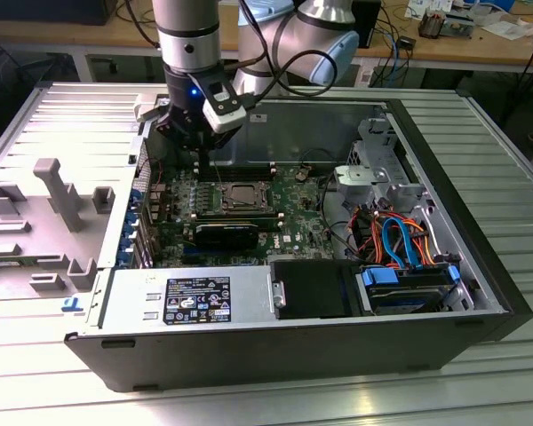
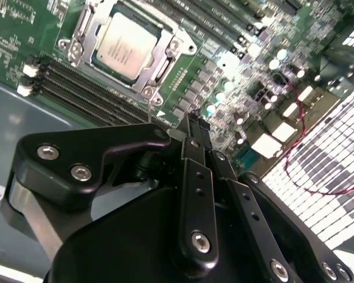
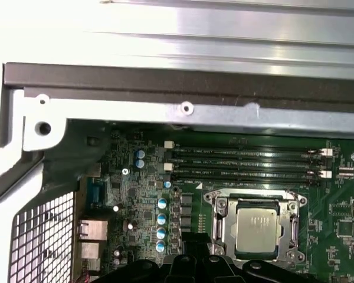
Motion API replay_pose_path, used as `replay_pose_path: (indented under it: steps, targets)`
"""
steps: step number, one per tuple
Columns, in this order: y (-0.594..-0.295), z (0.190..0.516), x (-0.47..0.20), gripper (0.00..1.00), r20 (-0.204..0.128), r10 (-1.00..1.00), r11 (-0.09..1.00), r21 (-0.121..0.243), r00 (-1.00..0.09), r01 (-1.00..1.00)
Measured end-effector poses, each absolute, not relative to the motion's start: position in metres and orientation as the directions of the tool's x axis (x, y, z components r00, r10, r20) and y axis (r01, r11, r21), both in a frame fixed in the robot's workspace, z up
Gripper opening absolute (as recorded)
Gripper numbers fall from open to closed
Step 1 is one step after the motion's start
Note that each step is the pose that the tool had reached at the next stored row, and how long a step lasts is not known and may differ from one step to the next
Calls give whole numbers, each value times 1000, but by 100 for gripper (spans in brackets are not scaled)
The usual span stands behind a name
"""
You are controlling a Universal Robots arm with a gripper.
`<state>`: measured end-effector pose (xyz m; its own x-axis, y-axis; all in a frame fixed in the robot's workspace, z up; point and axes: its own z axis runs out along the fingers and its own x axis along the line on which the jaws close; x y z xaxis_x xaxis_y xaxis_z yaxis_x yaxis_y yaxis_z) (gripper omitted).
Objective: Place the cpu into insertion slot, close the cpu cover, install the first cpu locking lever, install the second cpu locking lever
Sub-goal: 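Install the first cpu locking lever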
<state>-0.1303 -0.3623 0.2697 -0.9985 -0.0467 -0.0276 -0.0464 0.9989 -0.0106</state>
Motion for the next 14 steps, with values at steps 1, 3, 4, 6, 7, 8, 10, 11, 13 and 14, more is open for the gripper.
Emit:
replay_pose_path:
  steps: [1, 3, 4, 6, 7, 8, 10, 11, 13, 14]
  targets:
    - [-360, 270, -130, 11, -27, -47, 999, -10, -999, -47]
    - [-357, 269, -130, 11, -27, -48, 999, -11, -998, -48]
    - [-356, 269, -130, 11, -27, -49, 999, -10, -998, -49]
    - [-354, 268, -130, 11, -26, -51, 999, -10, -998, -50]
    - [-354, 268, -130, 11, -26, -51, 999, -10, -998, -51]
    - [-353, 268, -130, 11, -25, -52, 999, -10, -998, -52]
    - [-350, 267, -130, 11, -24, -54, 998, -10, -998, -54]
    - [-348, 266, -130, 11, -24, -57, 998, -10, -998, -57]
    - [-345, 265, -130, 11, -24, -59, 998, -10, -998, -59]
    - [-345, 265, -130, 11, -24, -59, 998, -10, -998, -59]
